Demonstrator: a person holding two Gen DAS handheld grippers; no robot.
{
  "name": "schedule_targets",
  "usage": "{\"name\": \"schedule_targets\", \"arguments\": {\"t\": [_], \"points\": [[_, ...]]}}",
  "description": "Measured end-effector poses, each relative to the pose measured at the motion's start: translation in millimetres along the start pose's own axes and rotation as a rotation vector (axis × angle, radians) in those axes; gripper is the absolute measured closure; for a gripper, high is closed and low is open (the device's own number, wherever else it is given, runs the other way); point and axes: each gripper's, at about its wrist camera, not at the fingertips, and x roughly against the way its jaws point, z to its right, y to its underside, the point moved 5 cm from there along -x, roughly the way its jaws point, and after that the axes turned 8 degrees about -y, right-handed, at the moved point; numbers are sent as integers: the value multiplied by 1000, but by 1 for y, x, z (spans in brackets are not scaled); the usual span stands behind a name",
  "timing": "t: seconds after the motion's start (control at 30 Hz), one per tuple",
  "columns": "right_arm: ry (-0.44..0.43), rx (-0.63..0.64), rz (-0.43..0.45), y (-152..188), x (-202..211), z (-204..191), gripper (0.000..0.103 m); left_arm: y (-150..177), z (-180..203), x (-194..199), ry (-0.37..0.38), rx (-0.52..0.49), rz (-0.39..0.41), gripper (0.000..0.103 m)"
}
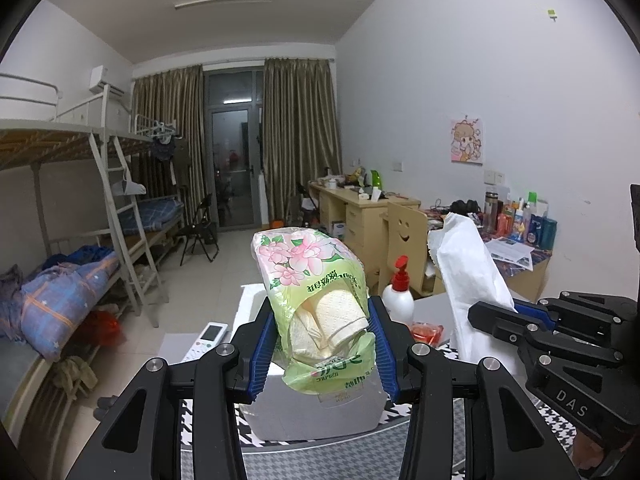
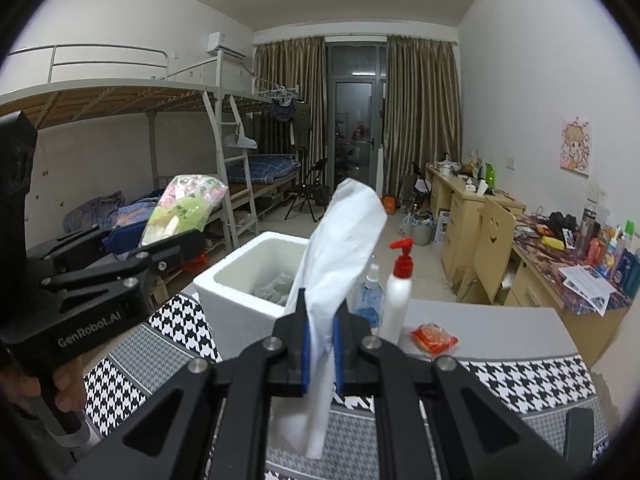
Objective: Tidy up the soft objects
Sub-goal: 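Carry the tissue pack with the left gripper while the right gripper carries the cloth over the box, then open the left gripper, dropping the tissue pack into the foam box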
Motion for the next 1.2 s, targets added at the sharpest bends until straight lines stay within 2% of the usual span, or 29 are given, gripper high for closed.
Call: {"name": "schedule_targets", "arguments": {"t": [0.5,0.7,1.2], "points": [[-12,14,-3,-15,-32,4,91,-5,-11,-36,-9,38,-28,57],[-16,-4,-31,-15,-49,11,91,-5,-7,-51,-3,27,-52,57],[11,-5,-50,-15,-62,19,91,1,0,-89,28,11,-125,57]]}}
